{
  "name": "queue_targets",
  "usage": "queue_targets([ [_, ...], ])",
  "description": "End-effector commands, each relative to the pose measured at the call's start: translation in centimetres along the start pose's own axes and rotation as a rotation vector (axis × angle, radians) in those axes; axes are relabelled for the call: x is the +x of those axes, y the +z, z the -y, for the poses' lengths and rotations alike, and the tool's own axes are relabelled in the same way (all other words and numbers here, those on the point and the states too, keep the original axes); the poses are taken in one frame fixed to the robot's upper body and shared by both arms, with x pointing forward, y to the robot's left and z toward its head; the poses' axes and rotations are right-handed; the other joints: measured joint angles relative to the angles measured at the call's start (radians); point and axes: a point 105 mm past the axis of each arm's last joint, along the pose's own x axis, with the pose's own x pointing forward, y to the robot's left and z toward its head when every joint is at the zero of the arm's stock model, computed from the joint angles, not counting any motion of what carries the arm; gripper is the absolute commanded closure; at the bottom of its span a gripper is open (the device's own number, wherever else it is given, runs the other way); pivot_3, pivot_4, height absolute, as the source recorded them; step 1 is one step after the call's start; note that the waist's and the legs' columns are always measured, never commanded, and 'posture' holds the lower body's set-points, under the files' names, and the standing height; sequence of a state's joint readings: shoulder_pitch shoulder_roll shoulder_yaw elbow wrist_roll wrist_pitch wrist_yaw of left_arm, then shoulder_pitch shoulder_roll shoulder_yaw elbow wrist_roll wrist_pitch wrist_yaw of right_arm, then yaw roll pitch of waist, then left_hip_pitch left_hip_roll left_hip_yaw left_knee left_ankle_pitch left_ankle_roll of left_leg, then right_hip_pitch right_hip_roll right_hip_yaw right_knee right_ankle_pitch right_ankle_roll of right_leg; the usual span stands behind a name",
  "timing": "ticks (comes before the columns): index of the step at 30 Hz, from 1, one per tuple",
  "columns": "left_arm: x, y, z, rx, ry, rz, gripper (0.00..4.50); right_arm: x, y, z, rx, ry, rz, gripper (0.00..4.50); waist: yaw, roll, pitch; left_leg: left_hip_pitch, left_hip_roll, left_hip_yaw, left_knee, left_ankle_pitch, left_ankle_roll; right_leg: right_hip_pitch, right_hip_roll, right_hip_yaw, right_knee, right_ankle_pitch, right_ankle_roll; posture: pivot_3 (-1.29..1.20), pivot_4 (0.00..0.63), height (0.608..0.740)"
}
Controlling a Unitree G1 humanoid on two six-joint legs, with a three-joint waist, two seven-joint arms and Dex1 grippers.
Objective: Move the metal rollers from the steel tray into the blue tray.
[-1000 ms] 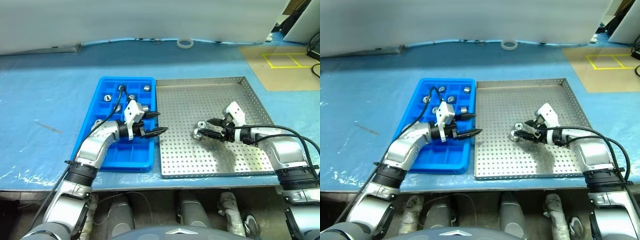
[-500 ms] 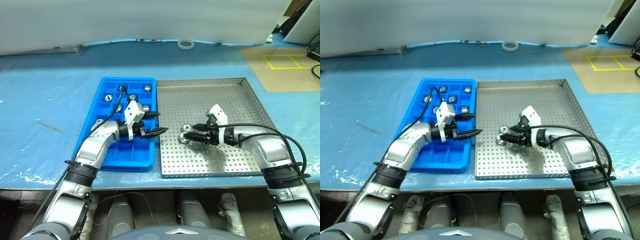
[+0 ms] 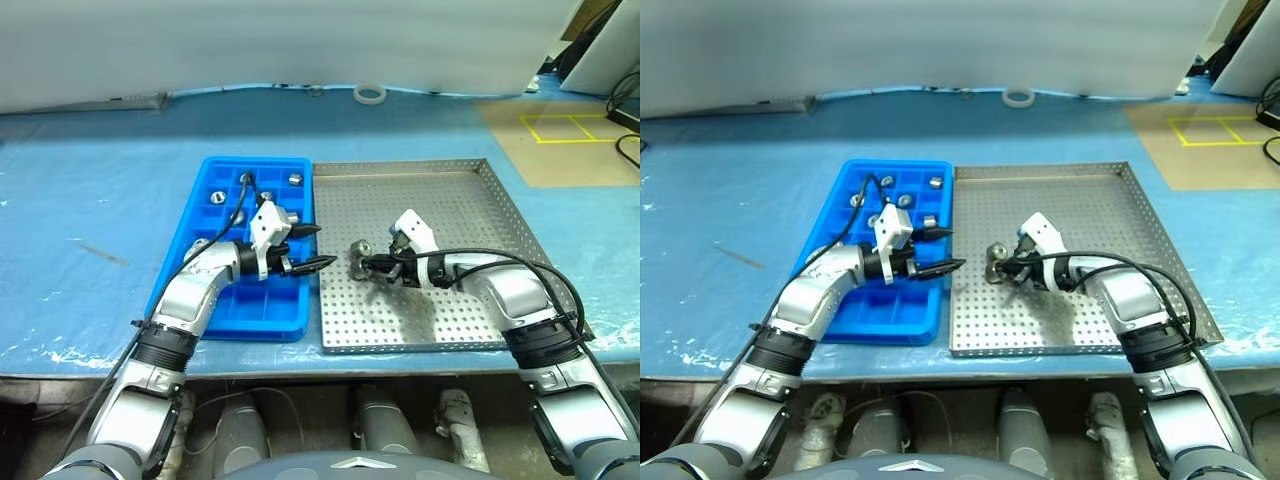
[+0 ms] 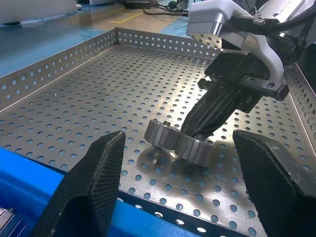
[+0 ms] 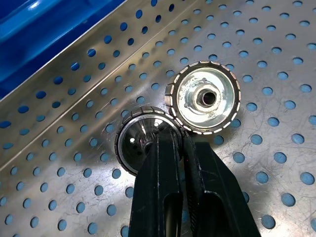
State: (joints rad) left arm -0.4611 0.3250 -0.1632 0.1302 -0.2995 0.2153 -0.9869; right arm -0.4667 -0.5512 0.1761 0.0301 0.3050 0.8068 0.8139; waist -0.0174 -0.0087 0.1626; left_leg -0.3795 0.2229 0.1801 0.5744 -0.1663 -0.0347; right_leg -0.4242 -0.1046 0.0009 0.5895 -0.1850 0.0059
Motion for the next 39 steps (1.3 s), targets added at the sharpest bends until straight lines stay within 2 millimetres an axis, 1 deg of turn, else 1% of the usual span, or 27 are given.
queue_targets([
  [1,0.1,1.0,0.1,0.043,0.001,0.024,0.81,-0.5,0.7,0.2,0.032,0.003,0.078,4.47,0.000,0.000,0.000,0.000,0.000,0.000,0.000,0.000,0.000,0.000,0.000,0.000,0.000,0.000,0.000,-0.30,0.150,0.740],
  [4,0.4,1.3,0.1,0.006,0.012,0.057,0.81,-1.2,2.3,-0.6,-0.032,0.050,0.166,4.47,0.001,0.000,0.000,-0.004,0.000,0.000,-0.002,0.000,-0.001,-0.004,0.000,0.000,0.000,0.000,0.000,-0.30,0.150,0.740],
  [5,0.6,1.7,0.0,-0.044,0.026,0.092,0.81,-1.5,2.6,-0.8,-0.041,0.065,0.184,4.47,0.001,0.000,0.000,-0.006,0.000,0.000,-0.002,0.001,-0.001,-0.007,0.001,0.000,0.000,0.004,-0.006,-0.30,0.150,0.740],
  [7,0.9,2.1,-0.2,-0.131,0.041,0.136,0.81,-1.8,2.9,-1.1,-0.063,0.085,0.207,4.47,0.003,0.000,0.000,-0.010,0.000,0.000,-0.003,0.000,0.000,-0.010,0.002,0.000,0.000,0.005,-0.008,-0.31,0.150,0.740],
  [10,1.9,1.9,-0.4,-0.264,0.056,0.147,0.81,-1.9,3.5,-1.2,-0.149,0.067,0.223,4.47,0.003,0.000,0.000,-0.016,0.002,0.000,-0.004,0.000,0.000,-0.017,0.006,0.000,0.000,0.005,-0.009,-0.31,0.150,0.740],
  [11,2.3,2.2,-0.5,-0.316,0.053,0.163,0.81,-1.8,3.6,-1.1,-0.183,0.052,0.222,4.47,0.003,0.000,0.000,-0.017,0.003,0.000,-0.004,0.000,0.000,-0.017,0.006,0.000,0.000,0.005,-0.009,-0.31,0.150,0.740],
  [14,3.3,2.6,-0.7,-0.449,0.028,0.165,0.81,-1.8,4.4,-1.5,-0.213,0.064,0.250,4.47,0.004,0.000,0.000,-0.016,0.004,0.000,-0.004,0.000,-0.001,-0.017,0.007,0.000,0.000,0.005,-0.009,-0.31,0.150,0.740],
  [18,4.1,2.0,-1.8,-0.507,0.089,0.133,0.81,-2.0,5.4,-2.2,-0.252,0.084,0.284,4.47,0.001,0.000,0.000,-0.014,0.003,0.000,-0.003,0.001,-0.001,-0.015,0.007,0.001,0.000,0.005,-0.010,-0.33,0.150,0.740],
  [20,4.5,1.8,-1.9,-0.541,0.087,0.114,0.81,-2.1,5.7,-2.4,-0.268,0.090,0.295,4.47,0.001,0.000,0.000,-0.014,0.003,0.000,-0.002,0.001,-0.001,-0.016,0.008,0.001,0.000,0.006,-0.010,-0.33,0.150,0.740],
  [25,5.2,0.7,-1.8,-0.523,0.107,0.040,0.81,-2.0,6.0,-3.0,-0.299,0.104,0.302,4.47,0.003,0.000,0.000,-0.014,0.004,0.000,-0.003,0.001,-0.001,-0.016,0.009,0.001,0.000,0.006,-0.010,-0.34,0.150,0.740],
  [28,5.8,1.0,-1.8,-0.536,0.106,0.056,0.81,-2.0,6.1,-3.3,-0.309,0.114,0.307,4.47,0.005,0.000,0.000,-0.015,0.004,0.000,-0.003,0.001,-0.001,-0.015,0.009,0.001,0.000,0.006,-0.010,-0.34,0.150,0.740],
  [32,6.6,1.5,-2.0,-0.558,0.115,0.076,0.81,-1.8,6.0,-3.3,-0.315,0.109,0.297,4.47,0.008,0.000,0.000,-0.014,0.003,0.000,-0.002,0.001,-0.001,-0.014,0.007,0.001,0.000,0.006,-0.010,-0.34,0.150,0.740],
  [33,6.7,1.5,-1.9,-0.561,0.112,0.076,1.22,-1.8,5.9,-3.3,-0.317,0.109,0.295,4.50,0.009,0.000,0.000,-0.014,0.003,0.000,-0.002,0.001,-0.001,-0.014,0.007,0.001,0.000,0.006,-0.010,-0.34,0.150,0.740],
  [34,6.8,1.5,-1.8,-0.563,0.104,0.076,1.41,-1.7,5.9,-3.3,-0.318,0.108,0.295,4.50,0.011,0.000,0.000,-0.014,0.002,0.000,-0.002,0.001,-0.001,-0.014,0.006,0.001,0.000,0.006,-0.010,-0.34,0.150,0.740],
  [39,6.6,1.4,-1.5,-0.574,0.088,0.071,3.04,-1.8,6.1,-3.1,-0.320,0.094,0.300,4.50,0.006,0.000,0.000,-0.016,0.001,0.000,-0.002,0.000,0.000,-0.014,0.004,0.001,-0.001,0.006,-0.010,-0.34,0.150,0.740],
])
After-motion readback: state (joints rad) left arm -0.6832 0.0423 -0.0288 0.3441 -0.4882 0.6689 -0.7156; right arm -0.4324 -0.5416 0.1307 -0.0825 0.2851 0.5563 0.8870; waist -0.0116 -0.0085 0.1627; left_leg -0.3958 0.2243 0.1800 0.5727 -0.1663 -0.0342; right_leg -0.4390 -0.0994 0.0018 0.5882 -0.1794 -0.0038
